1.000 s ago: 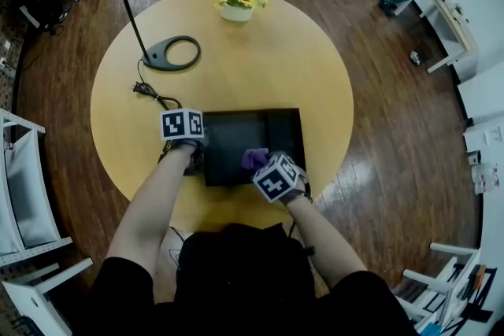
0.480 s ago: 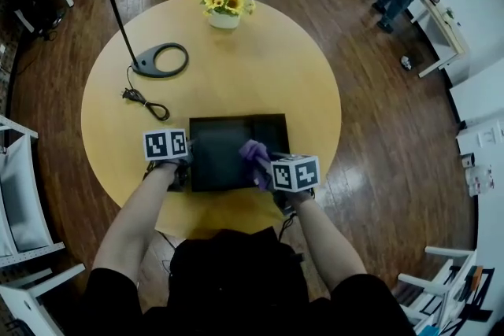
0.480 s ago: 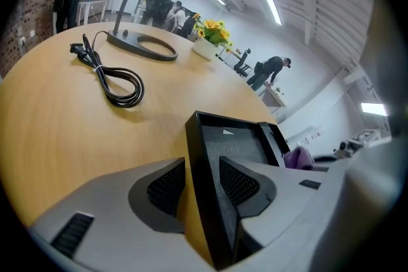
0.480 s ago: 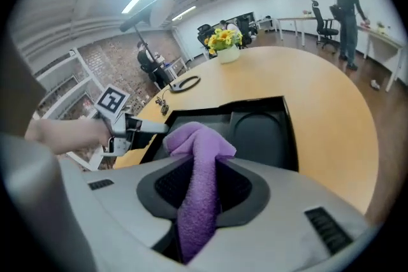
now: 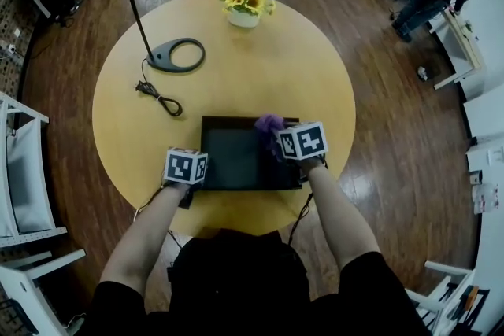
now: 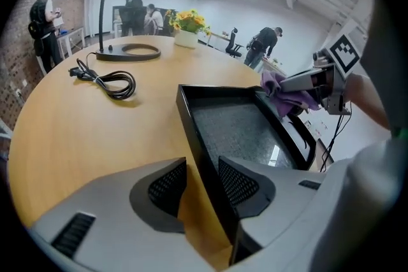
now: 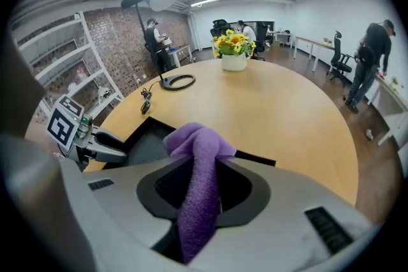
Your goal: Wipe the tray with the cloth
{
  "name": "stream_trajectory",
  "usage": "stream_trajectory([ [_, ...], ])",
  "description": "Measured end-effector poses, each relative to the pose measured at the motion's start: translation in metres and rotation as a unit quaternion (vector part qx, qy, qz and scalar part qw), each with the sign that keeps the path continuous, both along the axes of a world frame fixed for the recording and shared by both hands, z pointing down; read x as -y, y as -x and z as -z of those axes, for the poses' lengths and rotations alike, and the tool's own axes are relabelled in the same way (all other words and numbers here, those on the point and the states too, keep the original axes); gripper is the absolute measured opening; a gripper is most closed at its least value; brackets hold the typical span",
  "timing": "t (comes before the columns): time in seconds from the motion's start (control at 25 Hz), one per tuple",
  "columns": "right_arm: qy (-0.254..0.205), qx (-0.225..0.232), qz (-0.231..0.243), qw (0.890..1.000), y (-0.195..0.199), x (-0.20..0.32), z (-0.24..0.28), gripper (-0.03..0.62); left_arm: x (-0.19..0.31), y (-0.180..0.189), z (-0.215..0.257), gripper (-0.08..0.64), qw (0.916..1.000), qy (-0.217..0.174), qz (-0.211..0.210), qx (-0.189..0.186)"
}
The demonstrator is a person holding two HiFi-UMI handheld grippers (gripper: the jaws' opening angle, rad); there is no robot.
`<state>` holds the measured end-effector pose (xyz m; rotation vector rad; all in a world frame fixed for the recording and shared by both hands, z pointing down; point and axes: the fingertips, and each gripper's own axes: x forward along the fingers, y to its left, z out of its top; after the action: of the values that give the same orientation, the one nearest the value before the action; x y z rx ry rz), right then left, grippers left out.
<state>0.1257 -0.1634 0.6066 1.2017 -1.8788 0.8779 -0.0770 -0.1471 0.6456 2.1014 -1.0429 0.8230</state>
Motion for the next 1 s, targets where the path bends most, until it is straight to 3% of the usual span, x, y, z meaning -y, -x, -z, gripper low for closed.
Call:
stream_trajectory([
  [0.16, 0.005, -0.061, 0.020, 0.998, -0.004, 0.005, -0.029, 0.101, 0.001, 0.001, -0.002, 0.155, 0.9999, 0.001, 0.010, 0.004],
  [0.32, -0.011, -0.089, 0.021, 0.996, -0.004, 0.009, -0.025, 0.103, 0.003, 0.007, -0.002, 0.152, 0.9994, 0.004, 0.033, -0.004],
  [0.48, -0.012, -0.212, 0.046, 0.976, -0.038, 0.002, -0.017, 0.103, 0.005, 0.011, -0.002, 0.137, 0.9983, 0.001, 0.056, -0.013],
  [0.64, -0.018, -0.243, 0.048, 0.969, -0.045, -0.001, -0.013, 0.103, 0.005, 0.010, -0.001, 0.137, 0.9979, 0.001, 0.061, -0.019],
  [0.72, -0.024, -0.229, 0.046, 0.972, -0.040, 0.000, -0.013, 0.103, 0.005, 0.010, -0.001, 0.137, 0.9979, 0.000, 0.062, -0.018],
  [0.88, -0.032, -0.116, 0.018, 0.993, -0.011, -0.010, -0.004, 0.101, 0.008, 0.015, -0.003, 0.105, 0.9969, 0.007, 0.071, -0.032],
  [1.0, -0.019, -0.054, 0.000, 0.998, 0.006, -0.027, -0.007, 0.101, 0.012, 0.023, -0.005, 0.074, 0.9920, 0.032, 0.103, -0.065],
])
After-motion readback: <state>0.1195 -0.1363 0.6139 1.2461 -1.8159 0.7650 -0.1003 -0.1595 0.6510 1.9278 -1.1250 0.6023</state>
